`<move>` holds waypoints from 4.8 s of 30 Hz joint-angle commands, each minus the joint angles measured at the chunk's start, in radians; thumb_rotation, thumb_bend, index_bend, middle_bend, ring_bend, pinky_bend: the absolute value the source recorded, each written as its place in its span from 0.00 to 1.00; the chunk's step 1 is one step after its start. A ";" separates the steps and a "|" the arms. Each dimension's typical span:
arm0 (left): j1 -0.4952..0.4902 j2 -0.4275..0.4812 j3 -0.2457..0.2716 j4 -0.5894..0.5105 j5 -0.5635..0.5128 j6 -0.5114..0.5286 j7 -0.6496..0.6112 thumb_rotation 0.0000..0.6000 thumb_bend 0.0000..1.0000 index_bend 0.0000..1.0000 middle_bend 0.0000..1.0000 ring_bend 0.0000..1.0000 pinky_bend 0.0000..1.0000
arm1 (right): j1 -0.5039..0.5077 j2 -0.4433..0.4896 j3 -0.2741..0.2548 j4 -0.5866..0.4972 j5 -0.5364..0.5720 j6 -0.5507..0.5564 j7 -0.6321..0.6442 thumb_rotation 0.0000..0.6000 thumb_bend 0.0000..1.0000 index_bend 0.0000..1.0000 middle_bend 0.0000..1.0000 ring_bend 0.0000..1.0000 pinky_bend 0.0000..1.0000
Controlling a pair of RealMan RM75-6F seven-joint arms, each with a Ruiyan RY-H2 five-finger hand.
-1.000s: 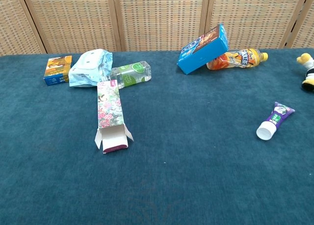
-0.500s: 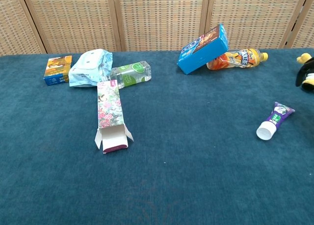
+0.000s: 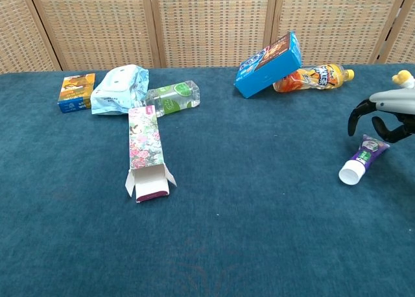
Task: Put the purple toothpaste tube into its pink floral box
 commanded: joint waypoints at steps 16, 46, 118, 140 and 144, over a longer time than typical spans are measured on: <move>-0.005 0.003 0.000 0.006 -0.006 0.001 -0.021 1.00 0.16 0.00 0.00 0.00 0.00 | 0.019 0.016 -0.058 0.006 0.134 -0.032 -0.161 1.00 1.00 0.40 0.32 0.12 0.07; -0.014 -0.002 0.014 -0.001 0.004 -0.006 0.001 1.00 0.16 0.00 0.00 0.00 0.00 | -0.145 0.112 -0.030 -0.238 0.242 0.164 0.079 1.00 0.00 0.16 0.21 0.14 0.15; -0.139 0.021 -0.028 0.093 0.020 -0.132 -0.034 1.00 0.16 0.00 0.00 0.00 0.00 | -0.282 0.042 -0.001 -0.126 -0.006 0.385 0.405 1.00 0.68 0.67 0.67 0.53 0.51; -0.727 -0.429 0.163 1.207 0.756 -0.189 -0.556 1.00 0.16 0.00 0.00 0.00 0.06 | -0.334 0.186 0.016 -0.283 0.027 0.475 0.253 1.00 0.68 0.67 0.67 0.53 0.51; -0.780 -0.547 0.207 1.377 0.756 -0.187 -0.648 1.00 0.16 0.00 0.00 0.00 0.07 | -0.330 0.211 0.032 -0.314 0.056 0.465 0.231 1.00 0.68 0.67 0.67 0.53 0.51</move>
